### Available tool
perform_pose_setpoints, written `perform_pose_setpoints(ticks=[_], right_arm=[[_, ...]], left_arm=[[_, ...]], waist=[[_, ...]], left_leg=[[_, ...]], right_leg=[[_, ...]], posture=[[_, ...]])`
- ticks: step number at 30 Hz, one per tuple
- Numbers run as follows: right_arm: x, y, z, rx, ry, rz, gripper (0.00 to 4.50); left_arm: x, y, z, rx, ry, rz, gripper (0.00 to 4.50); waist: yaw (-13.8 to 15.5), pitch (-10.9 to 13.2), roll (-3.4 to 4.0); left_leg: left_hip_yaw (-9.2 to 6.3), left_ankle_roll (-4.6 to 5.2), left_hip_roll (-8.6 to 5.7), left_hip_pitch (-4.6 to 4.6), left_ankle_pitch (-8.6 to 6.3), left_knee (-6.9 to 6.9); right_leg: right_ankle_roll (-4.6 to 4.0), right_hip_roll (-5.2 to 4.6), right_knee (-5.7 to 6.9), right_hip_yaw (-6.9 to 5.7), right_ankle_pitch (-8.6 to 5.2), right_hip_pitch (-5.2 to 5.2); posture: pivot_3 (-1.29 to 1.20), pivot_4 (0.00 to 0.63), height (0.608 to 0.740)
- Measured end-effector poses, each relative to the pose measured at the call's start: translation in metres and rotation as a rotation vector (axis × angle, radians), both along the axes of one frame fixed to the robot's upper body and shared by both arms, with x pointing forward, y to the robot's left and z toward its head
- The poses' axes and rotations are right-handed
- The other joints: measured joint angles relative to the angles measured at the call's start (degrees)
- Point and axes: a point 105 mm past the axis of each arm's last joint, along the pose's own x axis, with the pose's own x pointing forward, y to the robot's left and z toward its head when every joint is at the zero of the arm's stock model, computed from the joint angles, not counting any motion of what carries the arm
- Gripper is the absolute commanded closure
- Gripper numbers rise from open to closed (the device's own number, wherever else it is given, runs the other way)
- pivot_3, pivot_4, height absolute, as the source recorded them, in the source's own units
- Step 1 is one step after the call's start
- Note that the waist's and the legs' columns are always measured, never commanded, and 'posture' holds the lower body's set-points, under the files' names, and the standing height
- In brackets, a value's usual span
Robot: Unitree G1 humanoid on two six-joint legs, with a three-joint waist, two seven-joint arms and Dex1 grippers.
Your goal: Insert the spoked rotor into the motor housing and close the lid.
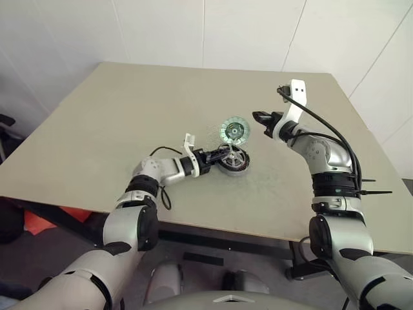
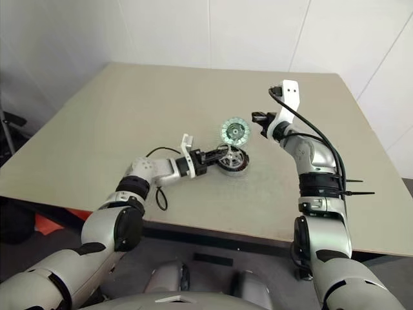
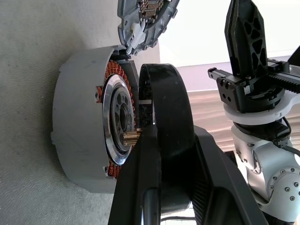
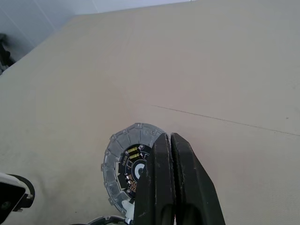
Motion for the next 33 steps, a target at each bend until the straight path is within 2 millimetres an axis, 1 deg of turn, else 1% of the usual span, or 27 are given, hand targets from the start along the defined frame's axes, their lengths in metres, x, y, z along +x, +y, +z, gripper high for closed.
perform_pose_setpoints(ticks=[12, 14, 15, 16, 18, 20, 25, 29, 31, 33], right_arm=[[0.000, 0.000, 0.002, -0.002, -0.014, -0.002, 4.50], [0.001, 0.000, 0.002, -0.002, -0.018, -0.002, 4.50], [0.001, 0.000, 0.003, -0.002, -0.020, -0.002, 4.50], [0.001, 0.000, 0.003, -0.004, -0.021, -0.003, 4.50], [0.001, -0.001, 0.003, -0.007, -0.023, -0.005, 4.50], [0.001, 0.001, 0.003, -0.006, -0.025, -0.002, 4.50], [0.001, 0.002, 0.003, -0.011, -0.028, 0.002, 4.50], [0.001, 0.003, 0.003, -0.013, -0.031, 0.005, 4.50], [0.001, 0.003, 0.003, -0.013, -0.032, 0.009, 4.50], [0.001, 0.003, 0.003, -0.015, -0.035, 0.010, 4.50]], left_arm=[[0.003, -0.007, -0.003, 0.019, -0.020, -0.002, 4.08], [0.003, -0.008, -0.003, 0.025, -0.027, 0.000, 3.37], [0.004, -0.007, -0.004, 0.035, -0.030, 0.004, 3.16], [0.004, -0.005, -0.005, 0.043, -0.030, 0.008, 2.85], [0.005, -0.005, -0.003, 0.033, -0.035, 0.007, 2.29], [0.006, -0.004, 0.000, 0.033, -0.037, 0.005, 2.29], [0.008, 0.008, 0.003, 0.052, -0.043, -0.001, 2.29], [0.010, 0.029, 0.009, 0.073, -0.084, 0.013, 2.29], [0.012, 0.044, 0.016, 0.079, -0.113, 0.029, 2.29], [0.013, 0.053, 0.022, 0.073, -0.140, 0.045, 2.29]], waist=[[0.0, 0.0, 0.00], [0.0, 0.0, 0.00], [0.0, 0.0, 0.00], [0.0, 0.0, 0.00], [0.0, 0.0, 0.00], [0.0, 0.0, 0.00], [-0.2, 0.0, 0.00], [-0.2, 0.0, 0.00], [-0.2, 0.0, 0.00], [-0.2, 0.0, 0.00]], left_leg=[[0.00, 0.01, 0.00, 0.02, 0.00, 0.01], [0.00, 0.02, 0.00, 0.03, 0.00, 0.01], [0.00, 0.02, 0.01, 0.03, 0.00, 0.01], [0.00, 0.02, 0.01, 0.02, 0.00, 0.02], [0.01, 0.02, 0.01, 0.06, 0.00, 0.02], [0.01, 0.04, 0.01, 0.13, 0.02, 0.02], [0.02, 0.03, 0.04, 0.15, 0.03, 0.01], [0.02, 0.03, 0.05, -0.02, 0.04, -0.01], [0.03, 0.04, 0.04, -0.08, 0.04, -0.01], [0.04, 0.05, 0.03, -0.08, 0.03, 0.00]], right_leg=[[-0.02, -0.01, 0.01, 0.00, 0.00, 0.01], [-0.02, -0.01, 0.01, 0.00, 0.00, 0.02], [-0.02, -0.01, 0.02, 0.00, 0.00, 0.02], [-0.02, -0.01, 0.02, 0.00, 0.00, 0.02], [-0.03, -0.01, 0.03, 0.00, 0.00, 0.05], [-0.03, -0.02, 0.03, 0.00, 0.01, 0.10], [-0.04, 0.00, 0.04, 0.00, 0.01, 0.09], [-0.06, 0.00, 0.06, -0.01, 0.01, -0.08], [-0.06, -0.01, 0.06, -0.01, 0.01, -0.13], [-0.07, -0.02, 0.06, -0.01, 0.01, -0.12]], posture=[[0.00, 0.000, 0.740], [0.00, 0.000, 0.740], [0.00, 0.000, 0.740], [0.00, 0.000, 0.740], [0.00, 0.000, 0.740], [0.00, 0.000, 0.740], [0.00, 0.000, 0.740], [0.00, 0.000, 0.740], [0.00, 0.000, 0.740], [0.00, 0.000, 0.740]])
